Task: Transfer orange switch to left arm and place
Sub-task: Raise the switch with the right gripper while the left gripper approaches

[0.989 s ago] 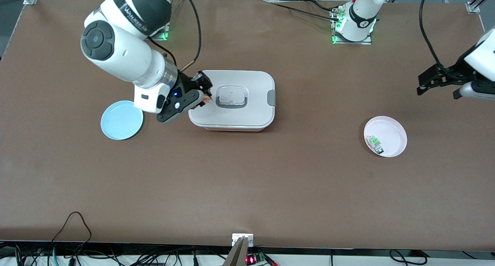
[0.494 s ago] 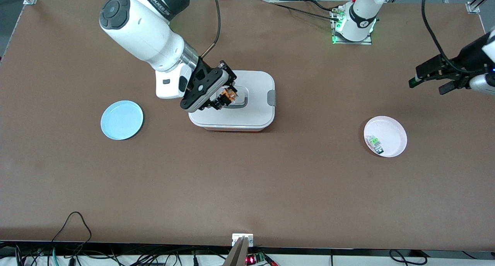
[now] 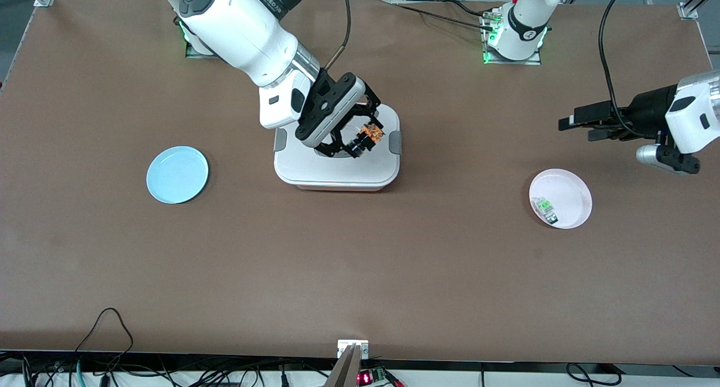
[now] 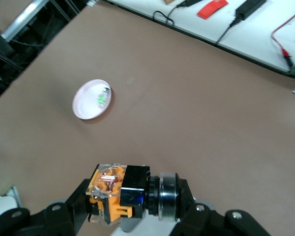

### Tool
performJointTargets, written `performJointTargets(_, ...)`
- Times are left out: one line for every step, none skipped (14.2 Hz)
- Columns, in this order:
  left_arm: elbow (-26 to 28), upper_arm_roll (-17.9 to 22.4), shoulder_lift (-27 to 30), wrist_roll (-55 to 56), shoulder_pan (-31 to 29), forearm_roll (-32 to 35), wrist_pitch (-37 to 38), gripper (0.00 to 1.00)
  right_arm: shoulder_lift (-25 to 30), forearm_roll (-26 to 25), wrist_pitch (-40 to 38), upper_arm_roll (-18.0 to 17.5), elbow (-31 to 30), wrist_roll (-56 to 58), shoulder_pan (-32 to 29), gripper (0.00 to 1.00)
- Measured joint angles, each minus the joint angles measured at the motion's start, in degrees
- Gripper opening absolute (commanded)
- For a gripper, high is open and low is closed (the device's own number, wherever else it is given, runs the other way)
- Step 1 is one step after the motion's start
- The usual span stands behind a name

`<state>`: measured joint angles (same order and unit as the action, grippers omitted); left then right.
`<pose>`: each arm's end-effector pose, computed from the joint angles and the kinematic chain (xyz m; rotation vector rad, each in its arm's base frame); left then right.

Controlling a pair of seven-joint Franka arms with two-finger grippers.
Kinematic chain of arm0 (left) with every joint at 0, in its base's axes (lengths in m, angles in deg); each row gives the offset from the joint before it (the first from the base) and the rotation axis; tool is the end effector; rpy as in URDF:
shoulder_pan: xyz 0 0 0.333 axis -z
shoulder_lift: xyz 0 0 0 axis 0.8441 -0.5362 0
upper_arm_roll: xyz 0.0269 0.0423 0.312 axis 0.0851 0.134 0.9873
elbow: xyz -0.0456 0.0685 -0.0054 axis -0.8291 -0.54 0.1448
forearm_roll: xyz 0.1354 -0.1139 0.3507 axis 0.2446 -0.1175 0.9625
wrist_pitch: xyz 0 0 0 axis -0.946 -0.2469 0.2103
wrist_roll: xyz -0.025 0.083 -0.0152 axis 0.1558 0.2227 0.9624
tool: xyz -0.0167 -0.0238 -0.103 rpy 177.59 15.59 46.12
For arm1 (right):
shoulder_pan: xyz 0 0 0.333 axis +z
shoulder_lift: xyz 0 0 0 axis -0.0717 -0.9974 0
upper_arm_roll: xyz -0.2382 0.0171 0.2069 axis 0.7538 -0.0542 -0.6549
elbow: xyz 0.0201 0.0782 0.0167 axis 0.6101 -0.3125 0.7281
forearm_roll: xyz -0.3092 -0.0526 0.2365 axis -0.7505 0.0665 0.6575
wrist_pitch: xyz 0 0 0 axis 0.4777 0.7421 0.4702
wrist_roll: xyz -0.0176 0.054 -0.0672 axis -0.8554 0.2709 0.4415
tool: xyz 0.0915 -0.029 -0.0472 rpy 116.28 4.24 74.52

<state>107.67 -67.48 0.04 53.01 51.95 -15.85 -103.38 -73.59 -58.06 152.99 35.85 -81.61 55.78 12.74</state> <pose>0.5843 -0.0249 0.5423 2.4969 -0.0327 -0.2897 0.5445 0.4568 0.5549 -2.3958 -0.8280 -0.5074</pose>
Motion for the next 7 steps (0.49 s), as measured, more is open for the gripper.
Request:
performJointTargets(0.91, 0.04, -0.65, -0.24, -0.36, -4.01, 0.10, 1.00, -0.05, 2.19, 1.62, -0.02, -0.01, 0.00, 0.90, 0.00)
performJointTargets(1.78, 0.08, -1.28, -0.49, -0.50, -8.11, 0.14, 1.00, -0.03, 4.17, 2.70, -0.02, -0.01, -0.03, 1.74, 0.00)
performJointTargets(2.69, 0.07, -1.74, -0.57, -0.51, -12.26, 0.18, 1.00, -0.03, 5.62, 3.13, -0.02, -0.04, -0.21, 2.23, 0.00)
performJointTargets(3.71, 0.05, -2.13, -0.59, -0.49, -16.48, 0.23, 1.00, -0.04, 6.82, 3.24, -0.02, -0.08, -0.73, 2.35, 0.00)
performJointTargets(4.87, 0.01, -2.51, -0.60, -0.47, -20.40, 0.30, 1.00, -0.05, 7.58, 3.34, -0.01, -0.07, -1.88, 2.32, 0.00)
performJointTargets(6.00, -0.01, -2.81, -0.62, -0.46, -23.81, 0.36, 1.00, -0.05, 7.82, 3.44, -0.06, -0.07, -3.09, 2.32, 0.00)
performJointTargets(7.13, -0.02, -2.95, -0.70, -0.44, -26.86, 0.40, 1.00, -0.04, 7.89, 3.50, -0.35, -0.07, -4.12, 2.33, 0.00)
